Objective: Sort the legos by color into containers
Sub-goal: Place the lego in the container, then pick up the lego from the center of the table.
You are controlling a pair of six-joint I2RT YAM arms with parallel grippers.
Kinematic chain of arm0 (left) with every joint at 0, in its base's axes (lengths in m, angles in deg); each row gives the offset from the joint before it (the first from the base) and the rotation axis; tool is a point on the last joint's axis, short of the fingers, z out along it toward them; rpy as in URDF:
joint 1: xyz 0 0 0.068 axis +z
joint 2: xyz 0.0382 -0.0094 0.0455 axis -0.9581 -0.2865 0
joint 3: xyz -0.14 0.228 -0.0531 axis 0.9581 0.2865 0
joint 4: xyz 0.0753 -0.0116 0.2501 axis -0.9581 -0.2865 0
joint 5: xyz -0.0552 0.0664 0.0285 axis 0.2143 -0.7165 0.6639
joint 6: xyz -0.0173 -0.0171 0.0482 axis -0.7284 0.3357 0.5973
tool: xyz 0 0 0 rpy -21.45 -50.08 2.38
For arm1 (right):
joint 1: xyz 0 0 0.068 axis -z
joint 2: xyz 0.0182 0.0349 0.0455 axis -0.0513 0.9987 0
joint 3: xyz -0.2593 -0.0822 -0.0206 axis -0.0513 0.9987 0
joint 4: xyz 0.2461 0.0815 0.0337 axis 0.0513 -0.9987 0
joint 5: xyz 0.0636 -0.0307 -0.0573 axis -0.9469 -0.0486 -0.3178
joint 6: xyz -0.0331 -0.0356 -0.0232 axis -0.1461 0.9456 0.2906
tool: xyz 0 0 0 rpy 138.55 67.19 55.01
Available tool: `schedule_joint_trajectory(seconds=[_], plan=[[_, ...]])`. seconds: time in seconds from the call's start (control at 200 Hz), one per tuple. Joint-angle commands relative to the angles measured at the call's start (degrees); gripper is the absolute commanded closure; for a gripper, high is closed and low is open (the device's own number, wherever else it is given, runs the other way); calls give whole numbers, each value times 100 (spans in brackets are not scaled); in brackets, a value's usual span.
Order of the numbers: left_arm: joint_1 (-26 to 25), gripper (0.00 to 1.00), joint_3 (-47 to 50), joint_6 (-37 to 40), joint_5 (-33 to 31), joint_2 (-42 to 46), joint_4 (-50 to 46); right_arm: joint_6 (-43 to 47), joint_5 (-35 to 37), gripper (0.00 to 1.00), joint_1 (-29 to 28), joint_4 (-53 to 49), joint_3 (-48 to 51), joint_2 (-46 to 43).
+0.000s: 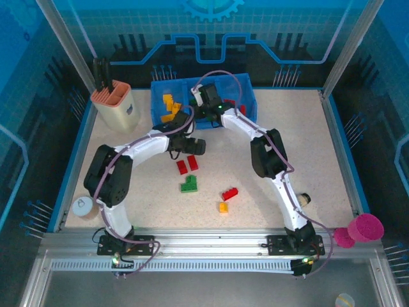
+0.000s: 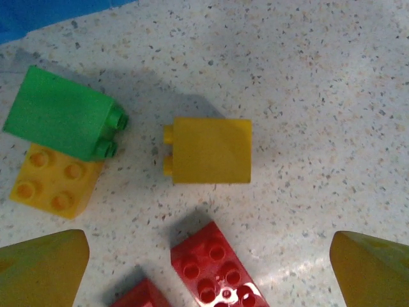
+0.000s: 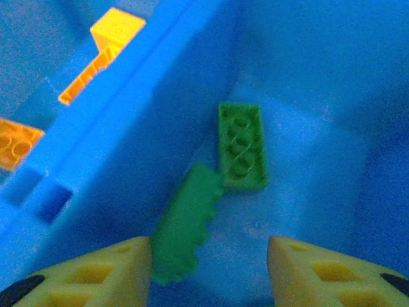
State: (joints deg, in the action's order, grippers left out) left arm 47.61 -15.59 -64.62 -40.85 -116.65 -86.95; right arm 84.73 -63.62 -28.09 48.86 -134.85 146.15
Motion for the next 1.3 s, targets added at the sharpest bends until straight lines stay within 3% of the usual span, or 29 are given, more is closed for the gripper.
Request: schedule_joint_trajectory(seconds=[0.0,0.25,0.575,0.831,0.971,1.186,1.296], plan=[[-50,3,-333,-5,-264,-223,113,4,-154,48,9,402,410,-624],[-167,8,-804,25,-337,-888,9,-151,-271,47,-16,873,1594,-1751],[-203,19,-1117,-34,-280,-1383,-205,-415,-58,47,-27,713,2578,-3088],[-203,38,-1188,-28,-219,-1572,-275,-1065,527,45,4,-367,3805,-4400],[-204,54,-1256,19,-164,-1624,-310,-1417,487,43,-8,-1226,4567,-5107],[-194,59,-1257,130,-370,-1383,-426,-2346,479,40,-3,-1846,6047,-6211],[-194,60,-1325,195,-479,-1111,-570,-3079,96,38,-8,-1919,6811,-6620]])
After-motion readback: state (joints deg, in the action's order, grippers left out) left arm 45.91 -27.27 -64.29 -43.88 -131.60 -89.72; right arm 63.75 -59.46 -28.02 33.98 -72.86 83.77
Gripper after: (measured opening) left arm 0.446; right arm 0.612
